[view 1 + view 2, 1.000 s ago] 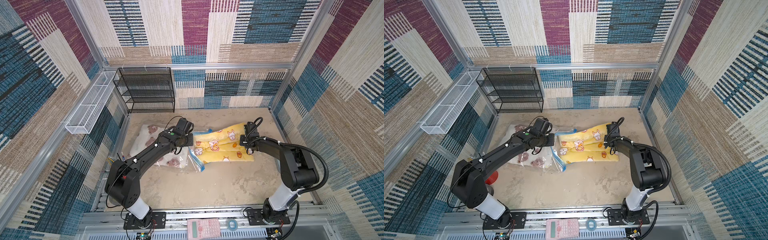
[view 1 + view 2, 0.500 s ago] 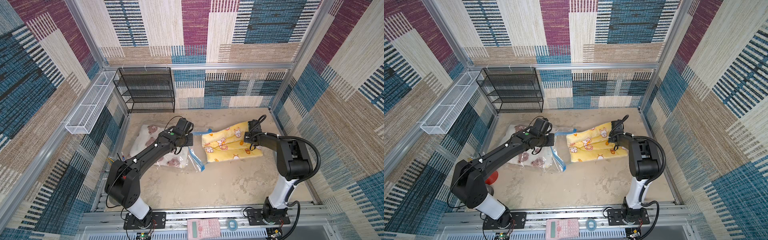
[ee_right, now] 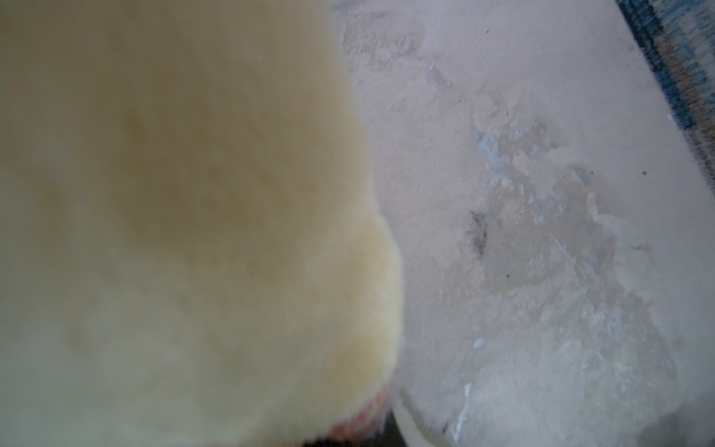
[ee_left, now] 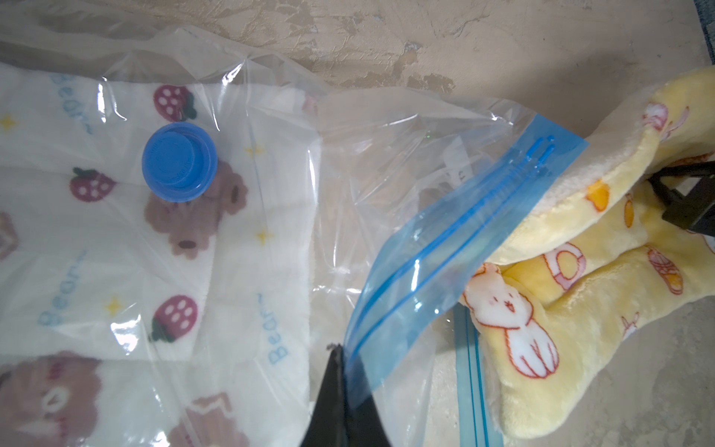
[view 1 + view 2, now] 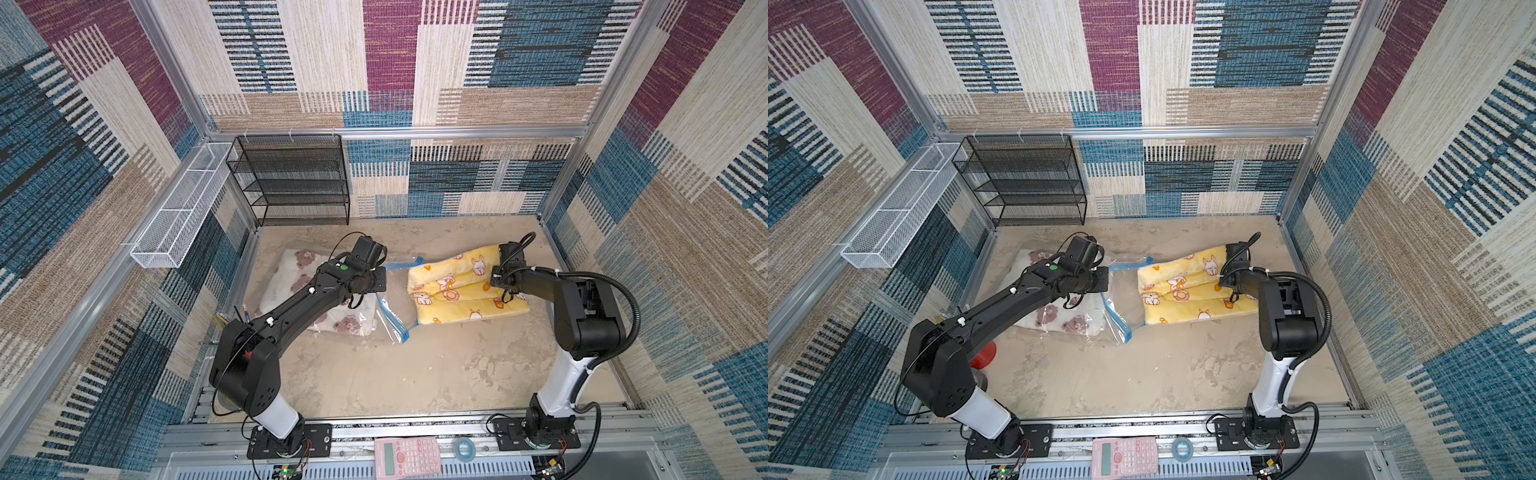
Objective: Take the blanket out of the vacuum bag
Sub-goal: Place the blanket at the center of the board.
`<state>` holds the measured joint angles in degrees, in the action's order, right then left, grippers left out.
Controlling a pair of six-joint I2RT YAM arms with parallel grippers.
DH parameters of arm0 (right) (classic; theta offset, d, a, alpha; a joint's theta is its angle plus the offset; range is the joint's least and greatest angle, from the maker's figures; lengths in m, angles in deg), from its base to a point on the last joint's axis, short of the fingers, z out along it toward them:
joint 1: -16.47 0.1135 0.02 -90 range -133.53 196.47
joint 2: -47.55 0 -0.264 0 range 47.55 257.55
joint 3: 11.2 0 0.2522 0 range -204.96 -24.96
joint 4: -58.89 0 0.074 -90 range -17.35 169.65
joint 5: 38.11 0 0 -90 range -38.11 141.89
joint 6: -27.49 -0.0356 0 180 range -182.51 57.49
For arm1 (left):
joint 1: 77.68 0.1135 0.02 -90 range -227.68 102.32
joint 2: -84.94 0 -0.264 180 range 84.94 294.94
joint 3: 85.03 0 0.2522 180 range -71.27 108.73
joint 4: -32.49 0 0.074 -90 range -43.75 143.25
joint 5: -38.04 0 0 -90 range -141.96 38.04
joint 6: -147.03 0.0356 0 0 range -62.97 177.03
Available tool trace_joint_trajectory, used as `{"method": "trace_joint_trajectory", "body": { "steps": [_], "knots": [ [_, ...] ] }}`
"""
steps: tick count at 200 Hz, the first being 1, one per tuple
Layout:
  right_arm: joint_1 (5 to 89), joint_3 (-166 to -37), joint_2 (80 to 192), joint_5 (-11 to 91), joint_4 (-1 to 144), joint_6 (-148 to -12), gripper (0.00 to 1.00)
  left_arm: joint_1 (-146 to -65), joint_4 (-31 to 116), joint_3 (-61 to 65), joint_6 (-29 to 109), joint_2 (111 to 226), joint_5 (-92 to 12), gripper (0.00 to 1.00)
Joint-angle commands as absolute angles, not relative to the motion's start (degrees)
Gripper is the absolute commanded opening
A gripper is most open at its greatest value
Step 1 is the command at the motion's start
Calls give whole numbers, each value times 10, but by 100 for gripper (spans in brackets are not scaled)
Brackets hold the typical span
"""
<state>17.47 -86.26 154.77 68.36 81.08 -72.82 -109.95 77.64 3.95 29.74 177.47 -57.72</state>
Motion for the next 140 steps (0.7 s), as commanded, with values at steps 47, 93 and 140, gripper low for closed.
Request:
{"method": "trace_joint_trajectory", "body": {
  "steps": [47,93,140],
  "knots": [
    [163,-857,1538,692,806,-738,0,-1098,784,42,300,1771,-579,0],
    [154,-859,1532,695,810,-742,0,-1097,784,42,299,1770,-577,0],
    [144,-844,1521,706,804,-749,0,-1098,784,41,299,1768,-579,0]
  ]
}}
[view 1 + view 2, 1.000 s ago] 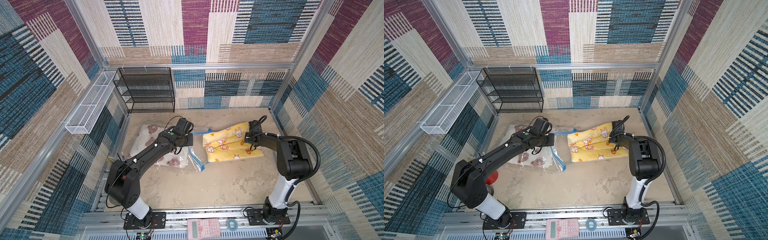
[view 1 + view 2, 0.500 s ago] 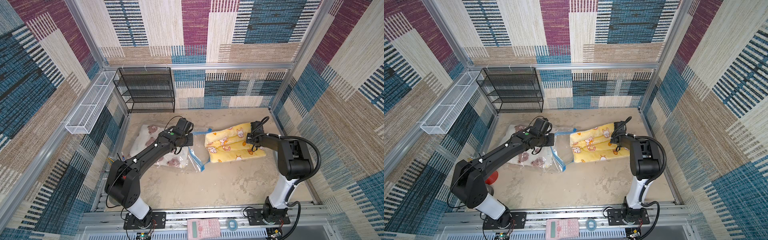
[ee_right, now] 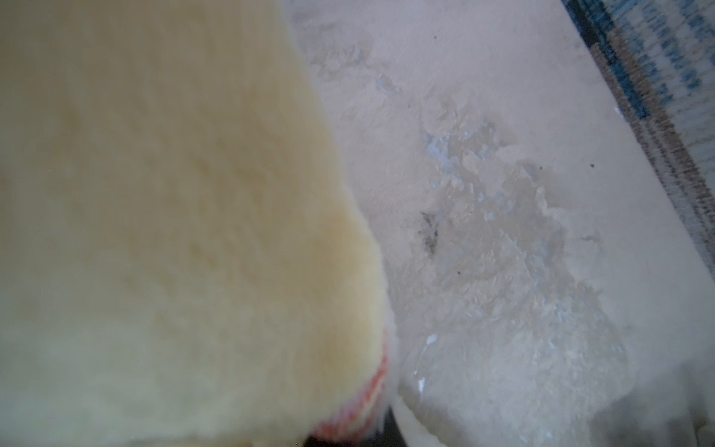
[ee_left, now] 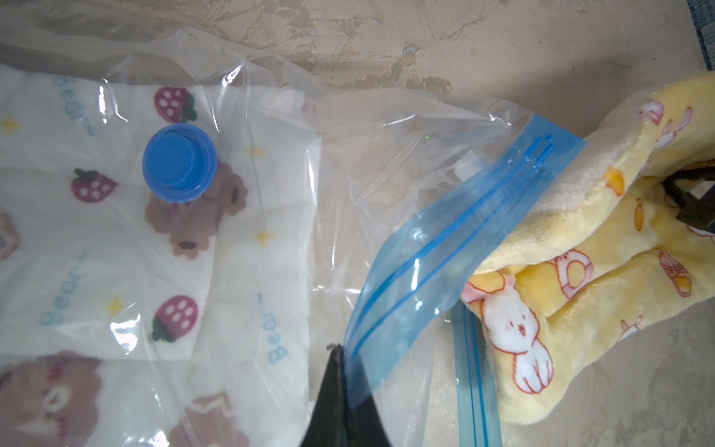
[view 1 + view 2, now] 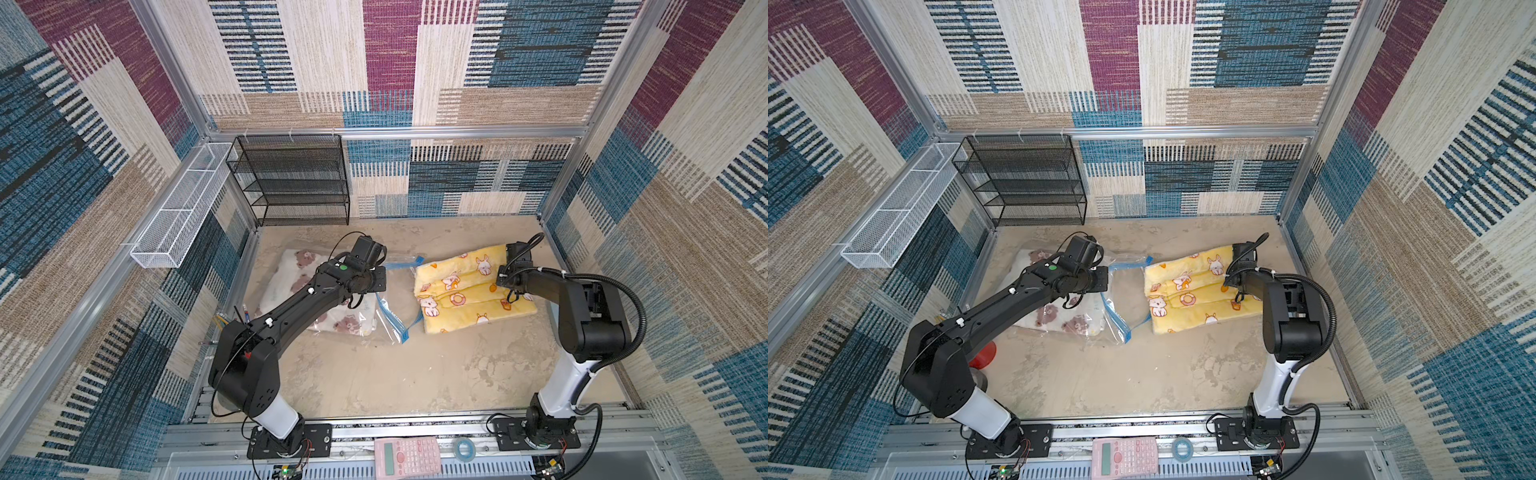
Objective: Take the blanket out of the vacuum bag
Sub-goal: Place the blanket at the center of the board.
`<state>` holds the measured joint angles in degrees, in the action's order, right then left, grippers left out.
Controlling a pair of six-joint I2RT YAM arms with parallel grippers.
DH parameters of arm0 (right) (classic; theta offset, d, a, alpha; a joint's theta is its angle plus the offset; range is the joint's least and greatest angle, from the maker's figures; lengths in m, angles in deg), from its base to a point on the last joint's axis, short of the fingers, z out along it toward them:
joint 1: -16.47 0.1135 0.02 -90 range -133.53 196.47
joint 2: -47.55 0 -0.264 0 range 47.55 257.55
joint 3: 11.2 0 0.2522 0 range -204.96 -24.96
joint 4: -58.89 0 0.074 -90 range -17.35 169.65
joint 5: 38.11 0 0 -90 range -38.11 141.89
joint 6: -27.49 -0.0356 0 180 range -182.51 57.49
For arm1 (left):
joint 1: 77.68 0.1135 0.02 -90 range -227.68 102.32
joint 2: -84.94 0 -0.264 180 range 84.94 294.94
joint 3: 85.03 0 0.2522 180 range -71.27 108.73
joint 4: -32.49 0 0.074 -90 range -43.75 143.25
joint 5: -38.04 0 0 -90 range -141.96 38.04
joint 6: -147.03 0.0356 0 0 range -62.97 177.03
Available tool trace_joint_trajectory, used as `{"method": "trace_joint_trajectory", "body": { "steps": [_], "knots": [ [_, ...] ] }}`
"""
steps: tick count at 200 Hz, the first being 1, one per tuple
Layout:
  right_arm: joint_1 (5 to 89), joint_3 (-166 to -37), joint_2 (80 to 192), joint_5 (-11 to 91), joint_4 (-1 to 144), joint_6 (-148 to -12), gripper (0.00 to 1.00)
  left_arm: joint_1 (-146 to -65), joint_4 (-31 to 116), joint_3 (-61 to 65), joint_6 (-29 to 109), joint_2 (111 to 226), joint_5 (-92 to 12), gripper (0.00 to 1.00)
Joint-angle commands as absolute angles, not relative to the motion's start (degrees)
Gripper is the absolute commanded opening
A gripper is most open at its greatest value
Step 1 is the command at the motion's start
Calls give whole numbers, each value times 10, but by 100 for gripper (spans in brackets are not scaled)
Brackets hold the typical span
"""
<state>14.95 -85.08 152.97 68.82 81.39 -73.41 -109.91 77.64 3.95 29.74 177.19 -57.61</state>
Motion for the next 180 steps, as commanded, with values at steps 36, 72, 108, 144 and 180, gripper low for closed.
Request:
{"method": "trace_joint_trajectory", "body": {
  "steps": [36,72,108,144,180],
  "knots": [
    [125,-835,1510,712,804,-760,0,-1098,785,41,300,1768,-580,0],
    [117,-839,1499,716,802,-762,0,-1098,784,42,300,1769,-579,0],
    [114,-841,1495,729,804,-765,0,-1098,784,41,300,1770,-578,0],
    [113,-834,1472,736,799,-771,6,-1097,784,42,298,1769,-577,0],
    [112,-835,1437,706,803,-774,39,-1098,784,41,298,1767,-577,0]
  ]
}}
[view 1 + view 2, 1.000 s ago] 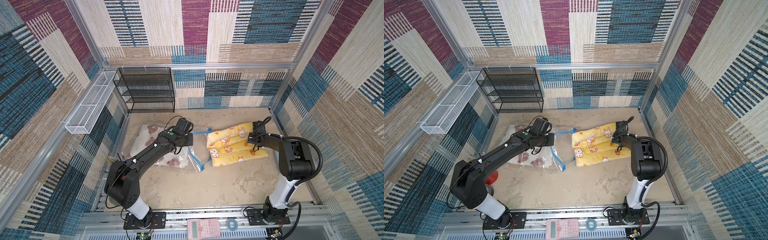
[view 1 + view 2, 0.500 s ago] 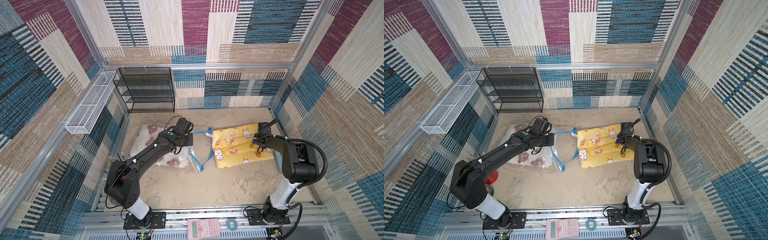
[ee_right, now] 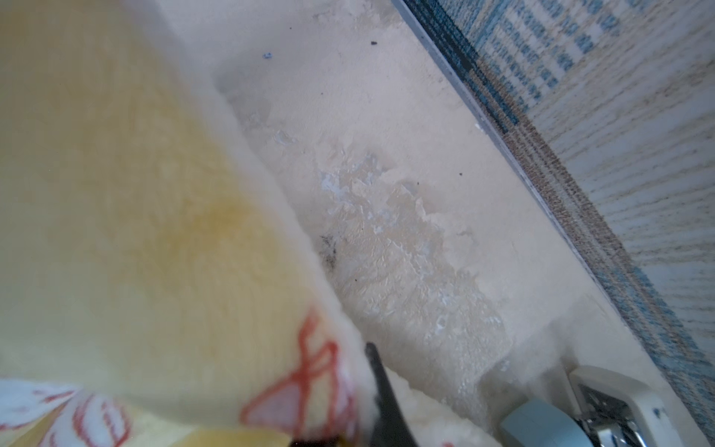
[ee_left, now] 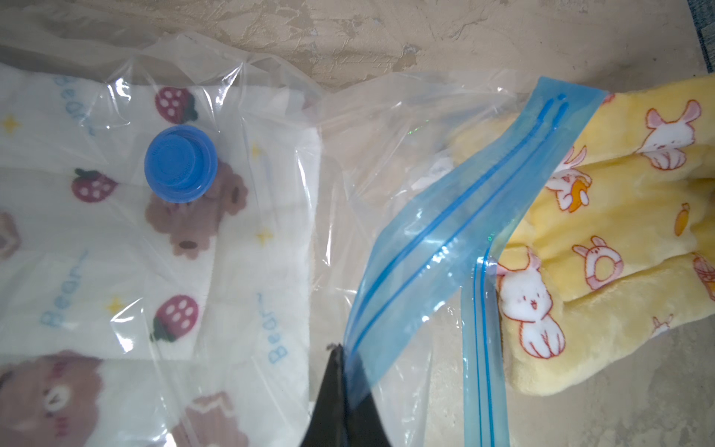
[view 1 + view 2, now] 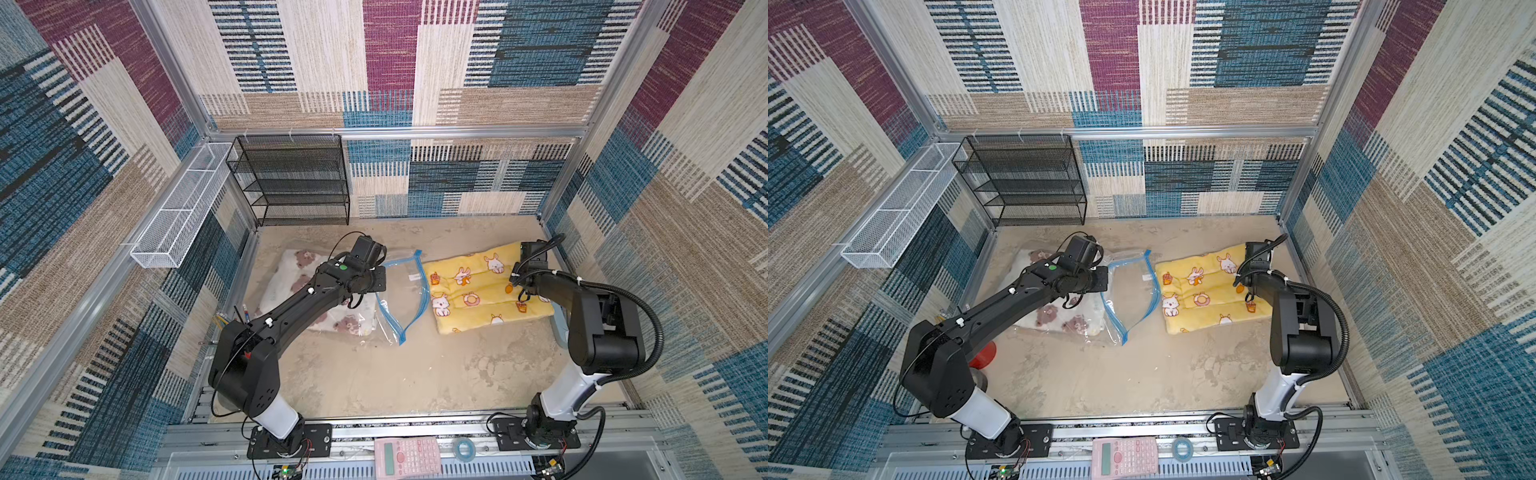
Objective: Take the blanket out of the vacuum bag
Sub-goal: Place the blanket at the center of the board.
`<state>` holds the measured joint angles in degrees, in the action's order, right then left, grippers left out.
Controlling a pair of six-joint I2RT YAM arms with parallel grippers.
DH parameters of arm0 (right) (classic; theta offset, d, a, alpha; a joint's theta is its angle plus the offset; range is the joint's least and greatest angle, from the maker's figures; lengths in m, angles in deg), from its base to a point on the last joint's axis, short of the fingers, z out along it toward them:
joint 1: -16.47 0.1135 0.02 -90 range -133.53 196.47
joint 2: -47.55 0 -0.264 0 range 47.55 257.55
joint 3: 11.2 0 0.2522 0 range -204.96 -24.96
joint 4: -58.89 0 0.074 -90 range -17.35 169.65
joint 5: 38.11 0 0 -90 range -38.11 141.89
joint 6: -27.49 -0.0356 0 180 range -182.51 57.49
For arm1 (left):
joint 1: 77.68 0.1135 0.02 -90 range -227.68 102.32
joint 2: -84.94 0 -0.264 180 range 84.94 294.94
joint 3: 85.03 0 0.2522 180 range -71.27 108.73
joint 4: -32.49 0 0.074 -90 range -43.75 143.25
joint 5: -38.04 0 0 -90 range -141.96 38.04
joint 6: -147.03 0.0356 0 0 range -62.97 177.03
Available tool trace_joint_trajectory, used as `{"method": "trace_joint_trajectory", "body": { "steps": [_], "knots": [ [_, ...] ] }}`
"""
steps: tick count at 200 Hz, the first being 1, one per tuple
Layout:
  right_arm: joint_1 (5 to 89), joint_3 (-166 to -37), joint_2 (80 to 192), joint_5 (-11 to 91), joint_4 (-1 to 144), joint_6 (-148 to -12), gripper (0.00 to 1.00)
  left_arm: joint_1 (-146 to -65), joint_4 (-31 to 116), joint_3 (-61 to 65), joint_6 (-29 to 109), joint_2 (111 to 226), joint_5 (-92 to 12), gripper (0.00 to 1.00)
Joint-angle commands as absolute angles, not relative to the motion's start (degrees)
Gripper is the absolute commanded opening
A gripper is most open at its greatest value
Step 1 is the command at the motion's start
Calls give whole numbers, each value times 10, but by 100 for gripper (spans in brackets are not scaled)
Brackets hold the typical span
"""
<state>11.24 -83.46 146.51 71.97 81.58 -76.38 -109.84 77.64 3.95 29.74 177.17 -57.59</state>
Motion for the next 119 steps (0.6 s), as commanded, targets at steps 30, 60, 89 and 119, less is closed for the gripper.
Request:
{"method": "trace_joint_trajectory", "body": {
  "steps": [30,60,89,119],
  "knots": [
    [113,-831,1375,637,817,-785,51,-1097,784,41,297,1769,-574,0],
    [131,-799,1335,456,810,-810,54,-1097,784,42,296,1770,-571,0],
    [200,-776,1330,441,828,-805,57,-1096,784,41,297,1768,-572,0],
    [230,-754,1331,451,833,-804,61,-1097,784,41,297,1766,-571,0]
  ]
}}
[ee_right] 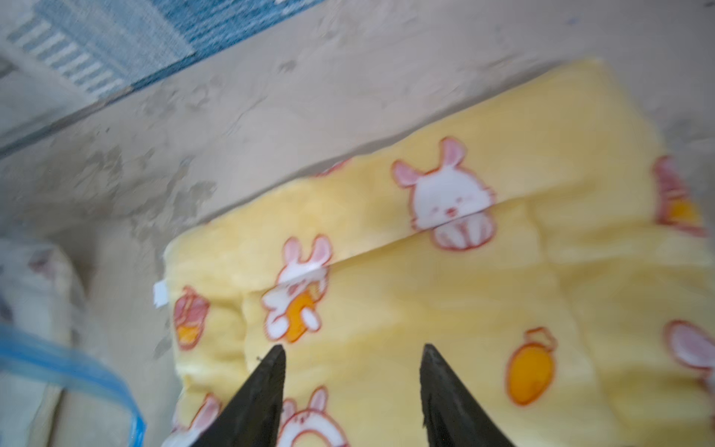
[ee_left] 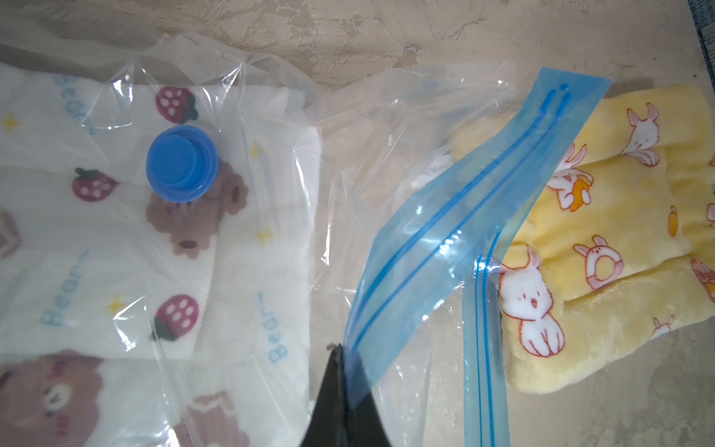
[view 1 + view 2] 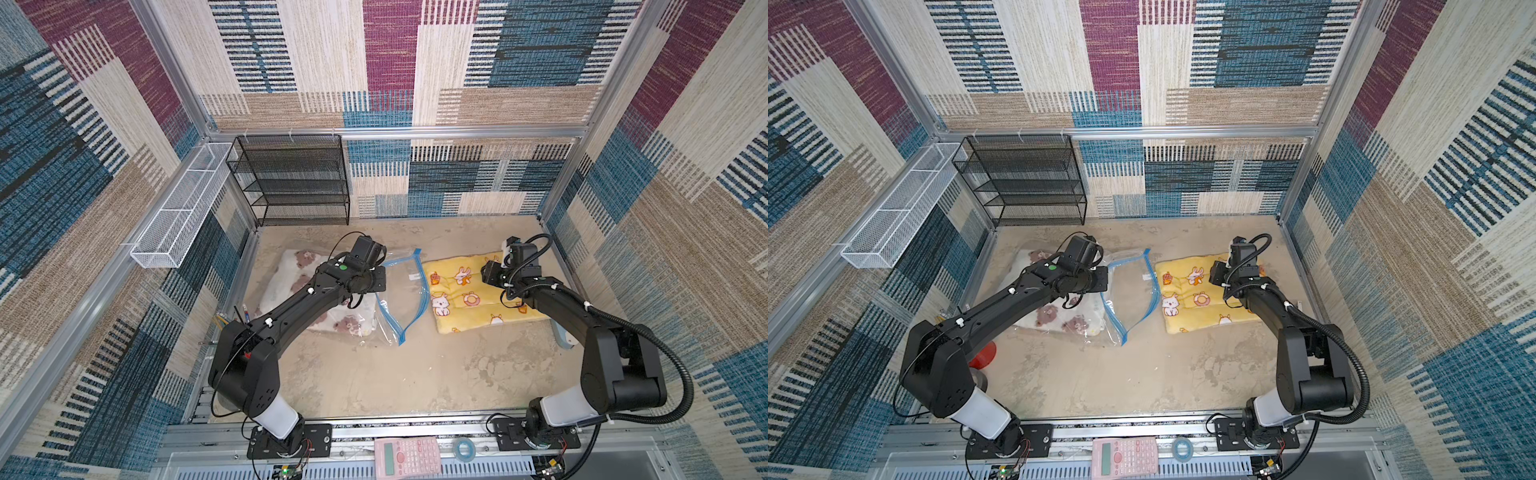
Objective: Take the blanket out of the vacuum bag
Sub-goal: Place the blanket at the center of the board.
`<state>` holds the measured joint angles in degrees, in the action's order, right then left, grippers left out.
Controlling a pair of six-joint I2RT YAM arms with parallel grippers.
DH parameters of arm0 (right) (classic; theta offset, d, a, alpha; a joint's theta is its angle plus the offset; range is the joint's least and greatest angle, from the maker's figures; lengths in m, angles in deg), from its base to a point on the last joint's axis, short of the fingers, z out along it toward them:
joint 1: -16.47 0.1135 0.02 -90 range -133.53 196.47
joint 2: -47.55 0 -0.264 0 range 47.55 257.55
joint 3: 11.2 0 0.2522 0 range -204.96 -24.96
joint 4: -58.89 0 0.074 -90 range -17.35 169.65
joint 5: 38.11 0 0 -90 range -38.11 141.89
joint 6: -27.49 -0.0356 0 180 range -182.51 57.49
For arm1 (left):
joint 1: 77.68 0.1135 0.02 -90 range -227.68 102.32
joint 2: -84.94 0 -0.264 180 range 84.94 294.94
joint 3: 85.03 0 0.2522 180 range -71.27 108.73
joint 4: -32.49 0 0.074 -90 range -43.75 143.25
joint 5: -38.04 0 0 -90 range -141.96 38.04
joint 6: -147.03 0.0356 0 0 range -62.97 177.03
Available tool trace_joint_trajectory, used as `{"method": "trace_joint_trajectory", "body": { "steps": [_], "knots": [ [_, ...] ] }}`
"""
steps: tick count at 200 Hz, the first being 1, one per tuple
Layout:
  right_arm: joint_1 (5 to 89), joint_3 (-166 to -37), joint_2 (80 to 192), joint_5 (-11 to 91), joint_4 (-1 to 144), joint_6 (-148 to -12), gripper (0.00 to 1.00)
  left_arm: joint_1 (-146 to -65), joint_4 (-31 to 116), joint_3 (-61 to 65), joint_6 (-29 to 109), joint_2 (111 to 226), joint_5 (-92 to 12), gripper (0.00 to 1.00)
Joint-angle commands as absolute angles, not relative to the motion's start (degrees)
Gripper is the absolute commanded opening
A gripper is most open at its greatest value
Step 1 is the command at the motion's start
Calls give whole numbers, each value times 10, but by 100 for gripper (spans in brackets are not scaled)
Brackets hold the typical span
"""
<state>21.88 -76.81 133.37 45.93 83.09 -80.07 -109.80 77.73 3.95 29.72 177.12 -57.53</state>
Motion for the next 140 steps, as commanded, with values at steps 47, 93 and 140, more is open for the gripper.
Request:
{"method": "trace_joint_trajectory", "body": {
  "steps": [47,93,140],
  "knots": [
    [236,-747,1366,483,840,-793,64,-1097,785,41,298,1762,-570,0],
    [239,-769,1418,505,832,-789,65,-1097,784,41,299,1762,-567,0],
    [239,-825,1491,518,831,-788,64,-1097,784,41,299,1761,-566,0]
  ]
}}
